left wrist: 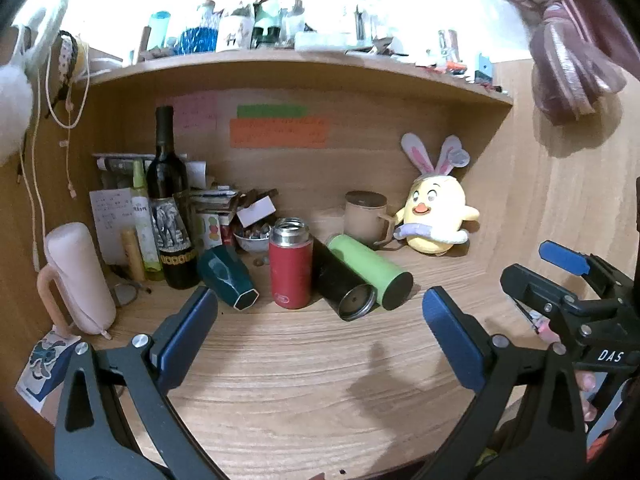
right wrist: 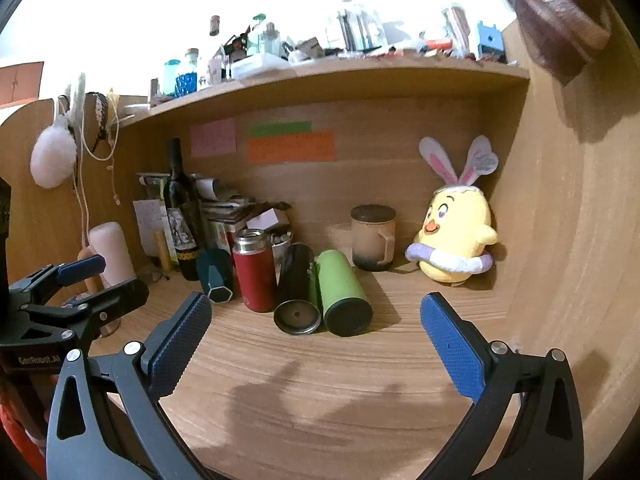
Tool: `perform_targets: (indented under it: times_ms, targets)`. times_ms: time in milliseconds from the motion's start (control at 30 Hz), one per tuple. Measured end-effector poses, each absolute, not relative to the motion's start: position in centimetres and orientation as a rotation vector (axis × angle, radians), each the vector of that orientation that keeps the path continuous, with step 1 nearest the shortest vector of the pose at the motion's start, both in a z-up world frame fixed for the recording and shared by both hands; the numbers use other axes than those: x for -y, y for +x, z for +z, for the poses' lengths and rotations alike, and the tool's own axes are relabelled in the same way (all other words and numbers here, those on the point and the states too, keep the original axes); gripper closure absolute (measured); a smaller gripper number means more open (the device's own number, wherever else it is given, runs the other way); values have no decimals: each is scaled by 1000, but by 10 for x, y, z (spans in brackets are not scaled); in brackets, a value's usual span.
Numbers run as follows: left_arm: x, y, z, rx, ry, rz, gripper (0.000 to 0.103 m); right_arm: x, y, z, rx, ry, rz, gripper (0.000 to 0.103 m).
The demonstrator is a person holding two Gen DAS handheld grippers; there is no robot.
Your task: Flip cup upside down
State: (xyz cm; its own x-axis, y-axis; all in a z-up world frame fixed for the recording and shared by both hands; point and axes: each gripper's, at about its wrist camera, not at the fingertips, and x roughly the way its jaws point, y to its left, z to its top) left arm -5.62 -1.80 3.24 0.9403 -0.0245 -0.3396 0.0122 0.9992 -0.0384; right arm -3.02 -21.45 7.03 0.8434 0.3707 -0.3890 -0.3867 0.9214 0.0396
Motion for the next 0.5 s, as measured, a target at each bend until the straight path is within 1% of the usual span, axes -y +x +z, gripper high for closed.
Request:
perform_targets:
  times_ms: [500]
  targets:
    - [25,-106,33,-301,-33,-10,0,221,-80,75,-362,-50,405,0]
